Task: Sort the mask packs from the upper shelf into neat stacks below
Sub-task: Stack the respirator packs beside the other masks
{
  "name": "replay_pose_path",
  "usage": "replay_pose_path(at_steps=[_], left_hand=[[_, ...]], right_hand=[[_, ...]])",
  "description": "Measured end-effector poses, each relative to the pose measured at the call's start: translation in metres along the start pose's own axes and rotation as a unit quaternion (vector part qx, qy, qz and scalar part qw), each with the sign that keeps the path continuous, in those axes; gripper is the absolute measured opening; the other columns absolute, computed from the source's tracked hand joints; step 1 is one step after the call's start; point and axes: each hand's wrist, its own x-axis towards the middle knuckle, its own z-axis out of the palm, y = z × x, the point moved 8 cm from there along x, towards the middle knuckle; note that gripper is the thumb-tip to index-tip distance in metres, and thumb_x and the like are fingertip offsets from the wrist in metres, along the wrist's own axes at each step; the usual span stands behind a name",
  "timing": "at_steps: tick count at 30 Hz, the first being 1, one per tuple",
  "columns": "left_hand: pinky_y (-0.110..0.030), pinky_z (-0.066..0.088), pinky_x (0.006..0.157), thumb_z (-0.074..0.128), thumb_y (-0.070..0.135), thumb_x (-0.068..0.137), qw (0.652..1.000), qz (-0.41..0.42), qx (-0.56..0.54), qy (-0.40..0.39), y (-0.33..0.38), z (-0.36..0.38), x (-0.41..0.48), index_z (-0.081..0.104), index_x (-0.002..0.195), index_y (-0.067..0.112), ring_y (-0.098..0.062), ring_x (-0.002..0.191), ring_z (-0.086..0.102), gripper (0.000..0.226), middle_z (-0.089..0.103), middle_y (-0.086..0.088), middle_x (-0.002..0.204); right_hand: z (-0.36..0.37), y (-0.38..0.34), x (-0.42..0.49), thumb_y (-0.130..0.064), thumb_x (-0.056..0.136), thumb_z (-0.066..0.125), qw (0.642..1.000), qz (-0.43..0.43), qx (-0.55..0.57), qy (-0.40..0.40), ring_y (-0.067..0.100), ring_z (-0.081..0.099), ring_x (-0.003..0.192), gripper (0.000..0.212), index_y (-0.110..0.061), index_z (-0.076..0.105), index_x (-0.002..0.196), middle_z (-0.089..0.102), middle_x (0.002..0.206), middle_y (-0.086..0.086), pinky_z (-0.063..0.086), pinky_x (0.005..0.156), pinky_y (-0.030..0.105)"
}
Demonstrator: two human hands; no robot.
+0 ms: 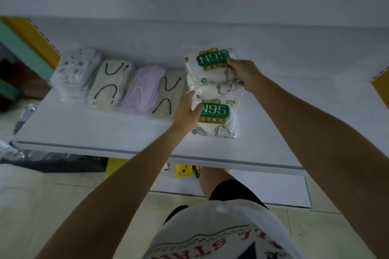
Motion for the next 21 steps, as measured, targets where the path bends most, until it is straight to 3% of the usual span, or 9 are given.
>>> replay_pose_path(at_steps=[3, 7, 9, 10, 12, 14, 17, 21], left_hand=[[-0.029, 0.043, 0.099, 0.057, 0.016, 0.091, 1.000, 0.024, -0.001, 0.002, 0.046, -0.009, -0.014, 0.034, 0.141, 0.012, -0.013, 0.119, 0.043, 0.054, 0.034, -0.004, 0.135], [-0.040, 0.046, 0.098, 0.051, 0.011, 0.091, 0.992, 0.087, -0.018, 0.091, 0.081, -0.027, 0.000, 0.039, 0.136, 0.013, -0.017, 0.117, 0.048, 0.047, 0.040, -0.009, 0.135], [-0.032, 0.044, 0.095, 0.045, 0.003, 0.091, 0.985, 0.073, -0.017, 0.153, 0.087, -0.037, 0.010, 0.042, 0.132, 0.009, -0.015, 0.107, 0.046, 0.042, 0.037, -0.008, 0.131], [-0.026, 0.041, 0.092, 0.043, 0.003, 0.092, 0.984, 0.048, -0.021, 0.169, 0.086, -0.039, 0.016, 0.039, 0.134, 0.008, -0.013, 0.106, 0.043, 0.042, 0.034, -0.010, 0.135], [-0.022, 0.038, 0.083, 0.046, 0.012, 0.095, 0.988, -0.025, -0.039, 0.145, 0.077, -0.036, 0.029, 0.034, 0.139, 0.010, -0.014, 0.107, 0.043, 0.045, 0.035, -0.010, 0.139], [-0.023, 0.043, 0.073, 0.050, 0.020, 0.095, 0.990, -0.072, -0.091, 0.084, 0.067, -0.023, 0.042, 0.036, 0.136, 0.013, -0.018, 0.103, 0.053, 0.044, 0.050, -0.008, 0.126], [-0.026, 0.044, 0.069, 0.052, 0.015, 0.093, 0.987, -0.080, -0.121, 0.074, 0.062, -0.016, 0.057, 0.041, 0.132, 0.015, -0.017, 0.092, 0.057, 0.040, 0.055, -0.004, 0.109], [-0.017, 0.047, 0.067, 0.060, 0.003, 0.086, 0.989, -0.035, -0.117, 0.089, 0.059, -0.017, 0.070, 0.041, 0.133, 0.012, -0.017, 0.106, 0.055, 0.052, 0.054, -0.003, 0.121]], right_hand=[[0.001, -0.011, 0.012, -0.035, 0.089, 0.061, 1.000, 0.009, 0.013, -0.005, 0.021, 0.063, 0.082, 0.024, -0.012, 0.059, 0.096, 0.066, 0.100, 0.010, 0.053, 0.078, 0.033], [0.001, -0.034, 0.018, -0.031, 0.088, 0.062, 0.996, 0.001, 0.077, -0.043, 0.024, 0.068, 0.089, 0.023, -0.008, 0.063, 0.094, 0.070, 0.096, 0.010, 0.056, 0.083, 0.035], [-0.002, -0.042, 0.017, -0.023, 0.090, 0.060, 0.993, -0.009, 0.099, -0.058, 0.018, 0.068, 0.074, 0.019, -0.006, 0.064, 0.098, 0.070, 0.081, 0.004, 0.055, 0.058, 0.021], [-0.006, -0.043, 0.020, -0.020, 0.091, 0.058, 0.993, -0.009, 0.103, -0.056, 0.016, 0.065, 0.071, 0.020, -0.006, 0.063, 0.104, 0.069, 0.083, 0.004, 0.049, 0.046, 0.017], [-0.012, -0.042, 0.030, -0.019, 0.094, 0.053, 0.995, -0.010, 0.093, -0.044, 0.018, 0.063, 0.080, 0.024, -0.007, 0.061, 0.113, 0.066, 0.102, 0.008, 0.042, 0.040, 0.016], [-0.010, -0.039, 0.034, -0.021, 0.094, 0.051, 0.995, -0.010, 0.086, -0.052, 0.021, 0.064, 0.090, 0.018, -0.012, 0.063, 0.106, 0.065, 0.109, 0.009, 0.047, 0.047, 0.020], [-0.006, -0.026, 0.045, -0.029, 0.092, 0.057, 0.997, 0.000, 0.065, -0.029, 0.020, 0.064, 0.084, 0.017, -0.012, 0.060, 0.091, 0.065, 0.094, 0.006, 0.053, 0.064, 0.026], [-0.016, -0.020, 0.048, -0.032, 0.095, 0.050, 0.987, -0.032, -0.149, 0.054, 0.019, 0.055, 0.093, 0.027, -0.009, 0.051, 0.111, 0.056, 0.092, 0.003, 0.051, 0.074, 0.027]])
